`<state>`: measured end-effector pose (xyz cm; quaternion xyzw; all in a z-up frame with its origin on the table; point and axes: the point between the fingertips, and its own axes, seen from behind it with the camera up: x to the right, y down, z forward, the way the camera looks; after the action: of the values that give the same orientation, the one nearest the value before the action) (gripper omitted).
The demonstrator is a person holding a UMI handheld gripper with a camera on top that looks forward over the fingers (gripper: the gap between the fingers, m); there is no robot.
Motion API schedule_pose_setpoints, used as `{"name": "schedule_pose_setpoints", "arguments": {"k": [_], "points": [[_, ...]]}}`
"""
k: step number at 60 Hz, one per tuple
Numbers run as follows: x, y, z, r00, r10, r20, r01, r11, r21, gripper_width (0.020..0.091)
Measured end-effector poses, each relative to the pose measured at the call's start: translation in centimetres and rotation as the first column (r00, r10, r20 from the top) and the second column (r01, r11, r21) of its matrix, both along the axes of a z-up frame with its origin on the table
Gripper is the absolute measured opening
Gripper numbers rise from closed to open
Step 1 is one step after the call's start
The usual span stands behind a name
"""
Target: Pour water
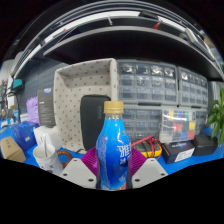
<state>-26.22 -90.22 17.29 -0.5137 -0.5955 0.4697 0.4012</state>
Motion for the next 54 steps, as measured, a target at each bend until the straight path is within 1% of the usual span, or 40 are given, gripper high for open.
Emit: {"name": "schedule_pose_setpoints", "arguments": {"k": [4,6,8,9,12,16,17,21,23,24,33,41,46,54], "points": [[1.1,-0.5,-0.6,0.999,0.008,-0.032,-0.007,1.000,0.029,0.0353],[0.7,-0.4,0.1,0.999,0.010,-0.036,-0.008,0.999,0.039,0.0363],[0.8,-0.6,0.2,0.999,0.008,-0.039,-0.006,0.999,0.043,0.0386],[0.8,-0.6,0.2,0.999,0.005,-0.038,-0.003,0.999,0.042,0.0416],[0.9,-0.4,0.1,0.999,-0.005,-0.037,0.006,0.999,0.034,0.0469],[0.7,-0.3,0.1,1.000,-0.003,-0.016,0.003,0.999,0.032,0.0516],[0.8,-0.2,0.0,1.000,-0.004,-0.003,0.004,0.999,0.035,0.0540],[1.6,0.6,-0.4,0.999,-0.022,0.039,0.020,0.998,0.053,0.0767],[2.2,1.1,-0.2,0.998,-0.035,0.044,0.033,0.998,0.059,0.0818],[2.6,1.4,-0.2,0.998,-0.043,0.047,0.040,0.997,0.062,0.0802],[10.3,2.4,-1.7,0.986,-0.091,0.140,0.079,0.993,0.090,0.0793],[17.0,0.0,-1.3,0.968,-0.105,0.229,0.086,0.992,0.089,0.0799],[20.4,-2.8,1.4,0.960,-0.120,0.251,0.106,0.992,0.066,0.0799],[23.4,-5.7,6.7,0.957,-0.158,0.244,0.146,0.987,0.066,0.0813]]}}
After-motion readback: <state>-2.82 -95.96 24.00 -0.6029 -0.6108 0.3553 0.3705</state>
